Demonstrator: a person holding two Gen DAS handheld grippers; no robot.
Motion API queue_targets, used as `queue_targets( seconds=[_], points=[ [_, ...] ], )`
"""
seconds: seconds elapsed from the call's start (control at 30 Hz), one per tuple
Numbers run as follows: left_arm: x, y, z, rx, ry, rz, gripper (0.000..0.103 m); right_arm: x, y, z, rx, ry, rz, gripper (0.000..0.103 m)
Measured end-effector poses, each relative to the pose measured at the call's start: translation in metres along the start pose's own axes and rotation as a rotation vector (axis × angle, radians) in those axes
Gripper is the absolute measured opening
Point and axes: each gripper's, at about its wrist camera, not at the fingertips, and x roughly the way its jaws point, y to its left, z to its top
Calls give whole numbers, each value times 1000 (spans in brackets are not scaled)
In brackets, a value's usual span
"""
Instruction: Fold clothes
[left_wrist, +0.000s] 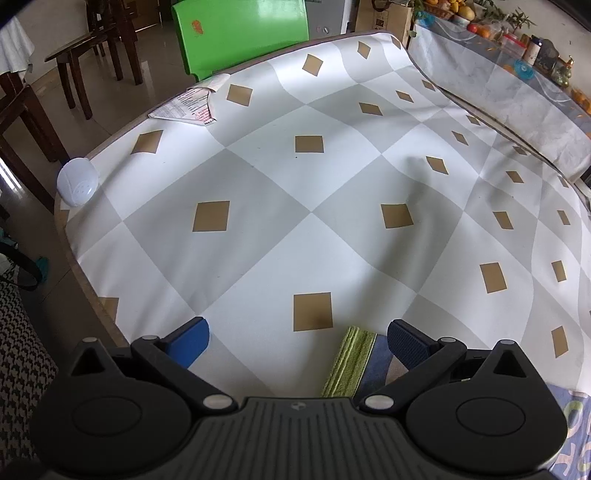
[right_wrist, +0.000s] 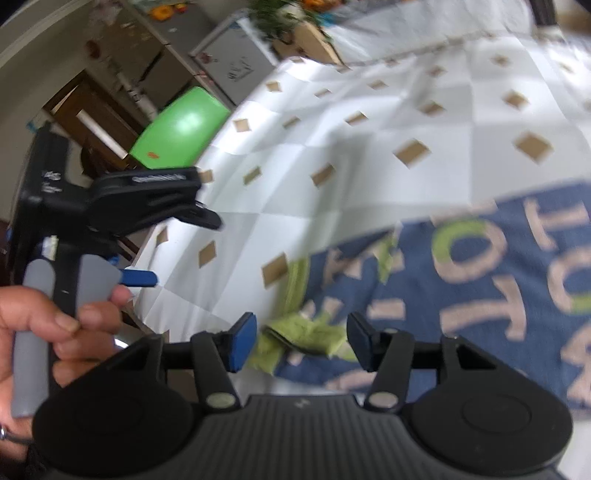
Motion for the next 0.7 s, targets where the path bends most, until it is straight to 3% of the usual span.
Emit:
queue_targets(
  seconds=[0.13,0.4,0.7],
  points=[
    [0,-2,-2,9,6,-4,103,4,-12,-8,40,20,-35,52],
    [1,-13,-6,63,27,-45,103,28,-16,-10,82,51,-11,52],
    [1,-14,-5,47,52,-71,103,57,-20,-19,105,101,-51,51]
  ],
)
